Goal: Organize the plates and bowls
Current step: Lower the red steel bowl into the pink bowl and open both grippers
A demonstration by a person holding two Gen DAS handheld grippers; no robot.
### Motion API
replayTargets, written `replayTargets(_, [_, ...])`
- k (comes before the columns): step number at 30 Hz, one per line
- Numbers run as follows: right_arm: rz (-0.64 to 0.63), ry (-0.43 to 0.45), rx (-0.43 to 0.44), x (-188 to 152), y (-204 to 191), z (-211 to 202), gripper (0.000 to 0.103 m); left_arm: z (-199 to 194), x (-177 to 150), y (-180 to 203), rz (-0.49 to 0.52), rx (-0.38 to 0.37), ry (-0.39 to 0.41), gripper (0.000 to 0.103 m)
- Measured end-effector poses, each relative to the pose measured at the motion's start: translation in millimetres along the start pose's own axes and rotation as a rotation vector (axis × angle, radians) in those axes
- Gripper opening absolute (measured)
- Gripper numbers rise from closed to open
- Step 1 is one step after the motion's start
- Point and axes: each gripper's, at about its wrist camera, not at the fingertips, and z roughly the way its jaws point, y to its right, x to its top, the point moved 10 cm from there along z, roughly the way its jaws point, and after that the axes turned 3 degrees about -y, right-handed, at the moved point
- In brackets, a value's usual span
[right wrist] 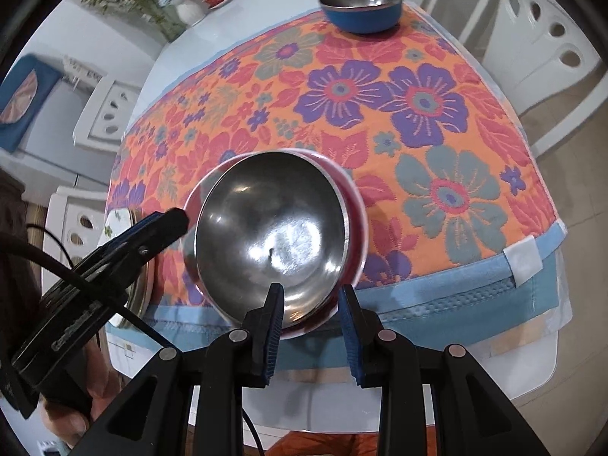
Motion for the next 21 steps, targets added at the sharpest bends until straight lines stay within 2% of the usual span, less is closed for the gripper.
replayTargets(3, [-0.023, 0.000, -0.015, -1.2, -4.4, 0.5, 0.029, 6.0, -4.7, -4.6, -0.026, -0.011, -0.022, 0.034])
replayTargets(9, [0.005, 0.014, 0.018, 9.8, -1.5, -9.8, 0.029, -4.9, 9.6, -5.0, -0.029, -0.018, 0.013, 0.034])
replayTargets(14, [0.008, 0.069, 0.037, 31.7, -3.1, -32.5, 0.029, -20.0, 35.2, -3.8, -0.020, -0.018, 0.057, 0.034])
replayTargets(21, [0.043, 0.173, 0.036, 84.0, 1.9, -71.0, 0.029, -39.2, 88.6, 2.2, 0.020, -0.017, 0.124, 0.034])
